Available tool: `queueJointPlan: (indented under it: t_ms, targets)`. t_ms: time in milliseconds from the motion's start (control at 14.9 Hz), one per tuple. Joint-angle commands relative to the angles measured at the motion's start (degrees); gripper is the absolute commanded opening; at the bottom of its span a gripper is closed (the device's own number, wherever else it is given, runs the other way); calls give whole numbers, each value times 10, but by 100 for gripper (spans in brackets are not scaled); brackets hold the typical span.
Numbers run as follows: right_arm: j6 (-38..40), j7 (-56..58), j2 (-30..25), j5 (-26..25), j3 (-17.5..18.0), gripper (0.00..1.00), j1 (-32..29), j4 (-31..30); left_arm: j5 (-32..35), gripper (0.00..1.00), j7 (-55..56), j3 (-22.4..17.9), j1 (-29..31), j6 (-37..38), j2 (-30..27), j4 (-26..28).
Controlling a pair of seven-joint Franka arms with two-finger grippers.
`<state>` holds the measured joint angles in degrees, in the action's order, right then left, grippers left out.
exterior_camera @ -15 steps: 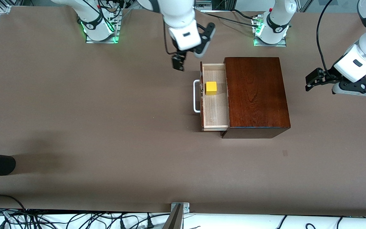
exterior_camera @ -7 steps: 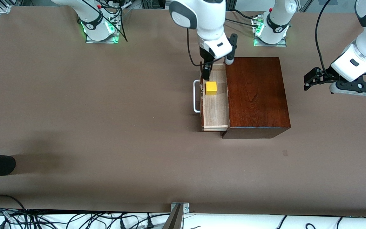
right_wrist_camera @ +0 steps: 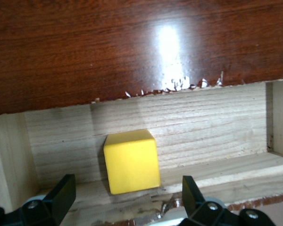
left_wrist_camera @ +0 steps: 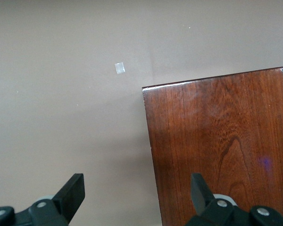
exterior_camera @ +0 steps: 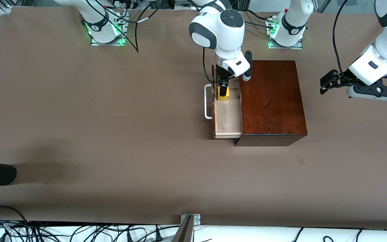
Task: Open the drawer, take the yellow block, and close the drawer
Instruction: 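Close the right gripper on the yellow cube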
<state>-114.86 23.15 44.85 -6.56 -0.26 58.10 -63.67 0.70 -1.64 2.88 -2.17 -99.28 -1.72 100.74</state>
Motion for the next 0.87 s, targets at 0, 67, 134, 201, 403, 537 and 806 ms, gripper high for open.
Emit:
queueJointPlan:
  t_ms: [0, 67, 134, 201, 403, 537, 806]
  targets:
    - [-10, 8, 21, -6, -6, 100, 11, 21, 15, 100, -6, 1, -1, 12, -4, -7]
    - [-10, 8, 23, -7, -6, 100, 11, 21, 15, 100, -6, 1, -1, 12, -4, -7]
    - [-11, 9, 24, -7, -7, 100, 11, 21, 15, 100, -6, 2, -1, 12, -3, -7]
    - [-11, 10, 27, -7, -7, 100, 12, 21, 15, 100, -6, 1, -1, 12, -4, -7]
    - [-24, 11, 35, -7, -8, 100, 11, 21, 15, 100, -6, 2, -1, 12, -4, -7]
    - [-32, 11, 38, -7, -9, 100, 10, 21, 15, 100, -6, 2, -1, 12, -4, -7]
    - [-44, 11, 46, -7, -10, 100, 10, 21, 15, 100, -5, 4, -1, 12, -4, -8]
